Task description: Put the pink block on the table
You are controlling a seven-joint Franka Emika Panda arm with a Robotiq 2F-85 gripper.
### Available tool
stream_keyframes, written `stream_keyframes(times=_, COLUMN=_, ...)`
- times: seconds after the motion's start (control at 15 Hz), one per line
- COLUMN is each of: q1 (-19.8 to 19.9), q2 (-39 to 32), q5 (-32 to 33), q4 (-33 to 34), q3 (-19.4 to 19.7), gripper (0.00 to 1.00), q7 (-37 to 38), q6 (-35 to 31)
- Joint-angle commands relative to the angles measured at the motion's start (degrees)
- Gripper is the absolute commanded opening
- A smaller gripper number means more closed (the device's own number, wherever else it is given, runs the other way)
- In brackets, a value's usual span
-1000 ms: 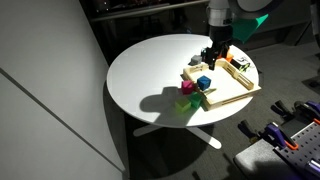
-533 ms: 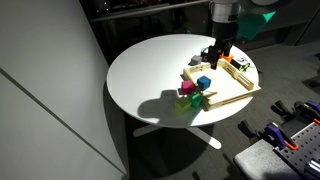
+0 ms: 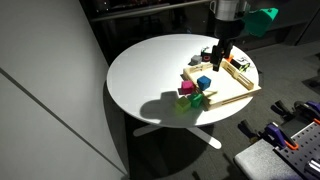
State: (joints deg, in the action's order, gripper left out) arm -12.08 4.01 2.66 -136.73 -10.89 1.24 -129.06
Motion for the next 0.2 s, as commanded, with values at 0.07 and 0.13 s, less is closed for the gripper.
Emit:
stream_keyframes(times=0.07, q1=0.25, q2=0.18, q5=-0.08, q4=-0.02, q3=-0.26, gripper=1.00, q7=-0.26, q6=0.10)
stream_keyframes(times=0.13, q1=0.25, q2=0.20, q5=-0.09, q4=-0.04, q3=-0.26, gripper=1.00, q7=-0.29, q6=0.10)
